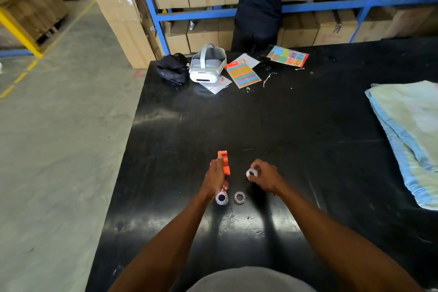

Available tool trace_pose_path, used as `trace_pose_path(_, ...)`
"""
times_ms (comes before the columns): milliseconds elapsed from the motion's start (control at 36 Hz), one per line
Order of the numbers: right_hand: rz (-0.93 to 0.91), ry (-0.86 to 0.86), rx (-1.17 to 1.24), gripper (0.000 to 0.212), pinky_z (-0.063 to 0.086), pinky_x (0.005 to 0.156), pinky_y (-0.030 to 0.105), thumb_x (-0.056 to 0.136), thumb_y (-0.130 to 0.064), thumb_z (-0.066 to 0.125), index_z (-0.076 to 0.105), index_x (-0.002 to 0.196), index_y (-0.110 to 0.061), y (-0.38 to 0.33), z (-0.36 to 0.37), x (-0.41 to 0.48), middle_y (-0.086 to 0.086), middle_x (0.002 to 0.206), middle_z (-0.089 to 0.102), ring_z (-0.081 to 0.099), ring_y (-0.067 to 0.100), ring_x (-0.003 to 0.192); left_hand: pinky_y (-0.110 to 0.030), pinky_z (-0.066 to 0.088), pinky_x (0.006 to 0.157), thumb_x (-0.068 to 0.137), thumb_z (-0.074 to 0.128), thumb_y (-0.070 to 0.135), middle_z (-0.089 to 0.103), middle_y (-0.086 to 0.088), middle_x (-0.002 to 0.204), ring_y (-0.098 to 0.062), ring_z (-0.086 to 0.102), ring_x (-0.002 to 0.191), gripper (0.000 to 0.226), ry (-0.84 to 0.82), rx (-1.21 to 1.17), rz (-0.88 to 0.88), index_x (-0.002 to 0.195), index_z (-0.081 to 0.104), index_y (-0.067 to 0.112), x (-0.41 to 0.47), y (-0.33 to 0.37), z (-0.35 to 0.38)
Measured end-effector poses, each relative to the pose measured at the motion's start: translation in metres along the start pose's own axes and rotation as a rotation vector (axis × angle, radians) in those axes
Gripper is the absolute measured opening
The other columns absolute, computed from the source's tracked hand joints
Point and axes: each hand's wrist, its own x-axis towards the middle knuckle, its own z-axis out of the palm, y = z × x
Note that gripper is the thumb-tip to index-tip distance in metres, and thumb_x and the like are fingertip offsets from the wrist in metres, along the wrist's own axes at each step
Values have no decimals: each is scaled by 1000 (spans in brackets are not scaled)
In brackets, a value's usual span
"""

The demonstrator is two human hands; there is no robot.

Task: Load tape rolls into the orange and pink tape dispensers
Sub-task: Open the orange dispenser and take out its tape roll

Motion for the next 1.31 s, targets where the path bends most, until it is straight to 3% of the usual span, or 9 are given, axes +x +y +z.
trace_pose_path(83,32,2,-135,21,40,70,27,77,-16,71,55,86,-25,11,11,9,8,98,65,63,29,91,-52,56,83,87,18,81,67,-15,83,-37,69,79,67,61,74,0,85,51,22,-15,17,-2)
trace_pose_path(194,69,1,-237,19,37,70,27,86,-10,62,60,103,-19,6,18,3,7,111,54,62,31,98,-49,55,90,103,22,59,63,-6,83,-32,67,82,50,85,69,-29,86,52,22,-16,23,-3)
trace_pose_path(333,65,1,-338,26,36,74,28,91,-8,62,57,115,-19,9,25,5,6,123,52,62,32,104,-54,49,101,100,21,57,66,-19,111,-38,65,108,53,95,102,-52,99,59,19,-7,20,-6)
trace_pose_path(556,44,42,-370,39,48,88,38,88,-18,70,55,124,-17,15,30,10,9,127,50,59,33,112,-52,53,97,104,24,56,66,0,89,-30,69,98,51,107,72,-73,104,61,22,-3,17,-7)
trace_pose_path(667,-87,204,-459,27,46,86,41,86,-28,67,60,110,-17,17,39,3,8,112,59,59,29,102,-51,53,98,103,22,60,66,2,90,-27,69,98,51,106,72,-66,100,61,27,-4,16,-6)
trace_pose_path(861,-117,-106,-431,62,52,87,38,78,-62,65,52,125,-22,31,78,-19,4,128,50,61,27,108,-40,54,86,103,22,60,69,-3,85,-21,67,81,63,80,45,-93,105,66,14,-13,15,-3)
trace_pose_path(1000,-140,-29,-460,40,52,85,37,86,-46,65,56,119,-24,31,90,-17,4,124,56,64,29,104,-45,55,94,103,23,60,70,-4,78,-26,70,83,62,91,65,-69,85,68,21,-21,14,-6)
trace_pose_path(1139,-109,33,-47,21,52,79,36,80,-39,70,58,96,-32,23,74,-10,-4,103,64,63,20,93,-42,50,100,107,21,51,73,-13,103,-29,69,98,62,93,110,-40,115,69,12,-26,19,-17)
trace_pose_path(1306,-205,-18,373,39,60,84,43,71,-36,80,63,106,-34,-13,35,-9,-12,98,73,72,15,85,-44,40,111,106,33,35,56,-20,142,-38,55,127,50,73,201,-45,149,41,12,-23,13,-17)
